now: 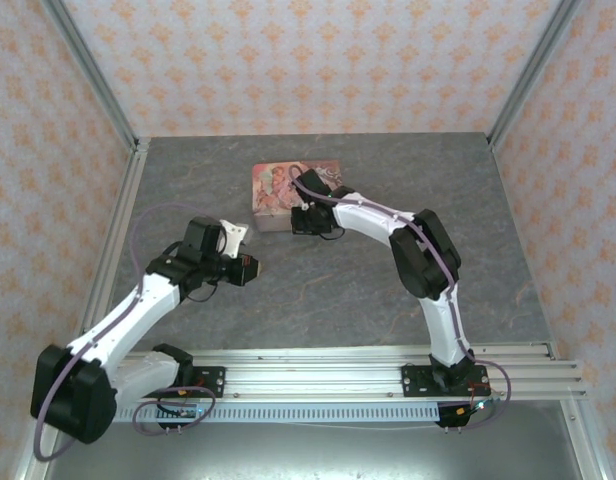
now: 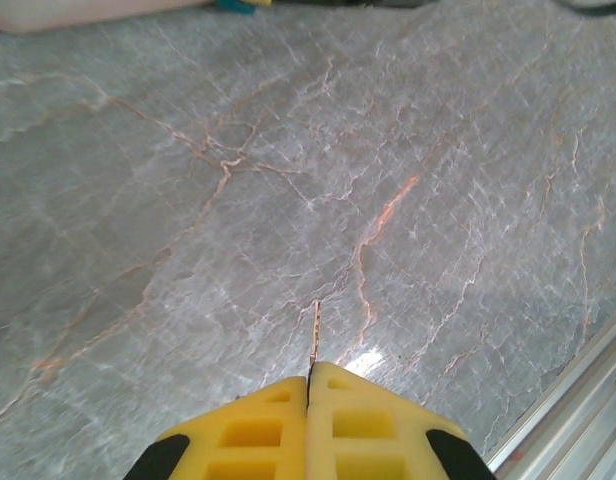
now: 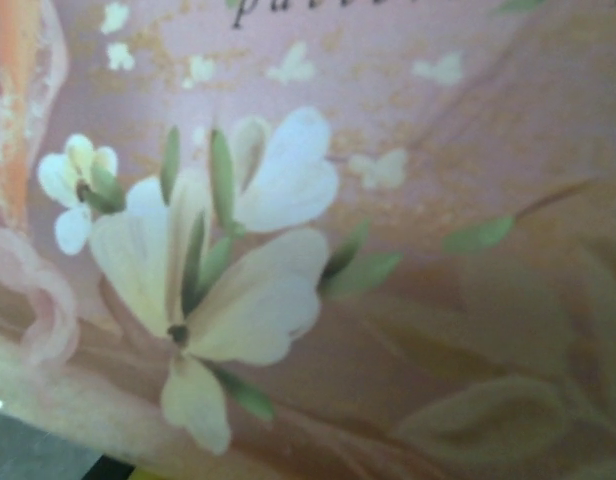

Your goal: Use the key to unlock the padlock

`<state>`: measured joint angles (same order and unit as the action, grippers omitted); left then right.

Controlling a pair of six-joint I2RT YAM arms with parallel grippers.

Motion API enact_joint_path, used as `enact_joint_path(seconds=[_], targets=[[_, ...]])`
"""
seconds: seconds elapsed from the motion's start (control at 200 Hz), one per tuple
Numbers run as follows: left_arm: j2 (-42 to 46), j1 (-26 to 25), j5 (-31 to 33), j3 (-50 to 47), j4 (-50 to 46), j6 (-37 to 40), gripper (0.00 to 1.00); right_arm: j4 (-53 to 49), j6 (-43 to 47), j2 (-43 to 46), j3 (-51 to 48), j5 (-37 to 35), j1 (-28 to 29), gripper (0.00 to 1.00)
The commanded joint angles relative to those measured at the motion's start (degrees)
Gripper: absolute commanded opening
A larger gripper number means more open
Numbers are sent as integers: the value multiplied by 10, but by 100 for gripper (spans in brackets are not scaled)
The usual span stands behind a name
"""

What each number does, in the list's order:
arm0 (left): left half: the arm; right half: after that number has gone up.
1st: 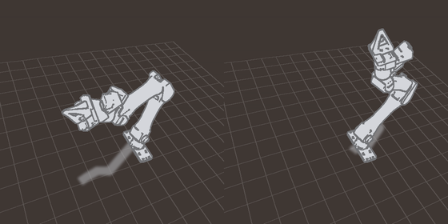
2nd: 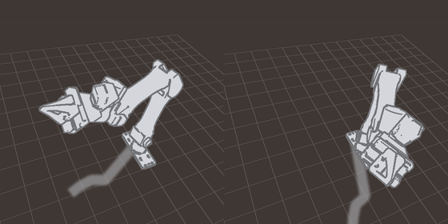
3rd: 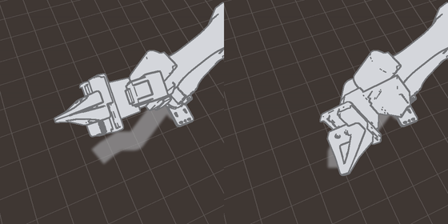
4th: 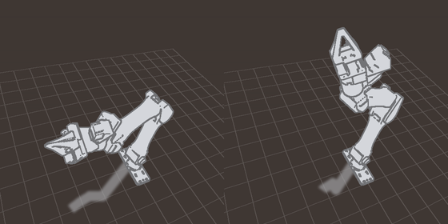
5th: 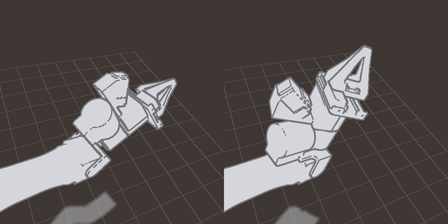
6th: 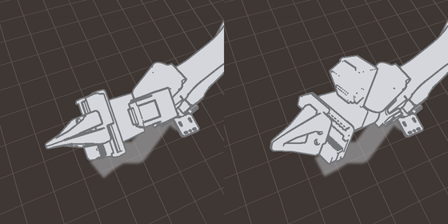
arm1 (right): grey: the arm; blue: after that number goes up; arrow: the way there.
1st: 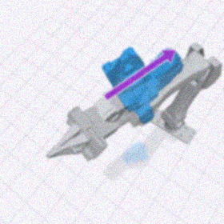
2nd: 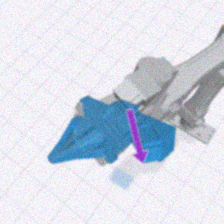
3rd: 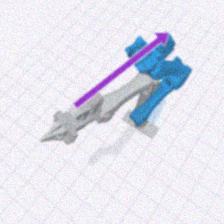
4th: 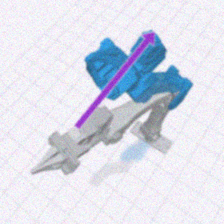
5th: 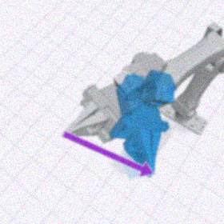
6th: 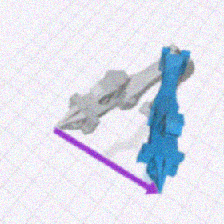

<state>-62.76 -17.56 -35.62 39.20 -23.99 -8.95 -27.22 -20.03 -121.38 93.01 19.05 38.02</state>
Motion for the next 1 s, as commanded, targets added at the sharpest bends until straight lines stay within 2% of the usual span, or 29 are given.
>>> enact_joint_path(seconds=[0.0,0.135,0.49,0.996], targets=[[-48,4,-67,25,71,1,0,-10,1,37,13,100,-21,0],[-90,5,-80,31,127,-4,0,-12,-18,38,12,150,-45,0],[-87,19,-75,-36,288,-12,0,-60,-7,45,47,232,-71,0],[-122,20,-104,-50,397,-102,0,-83,-50,80,54,295,-88,0]])
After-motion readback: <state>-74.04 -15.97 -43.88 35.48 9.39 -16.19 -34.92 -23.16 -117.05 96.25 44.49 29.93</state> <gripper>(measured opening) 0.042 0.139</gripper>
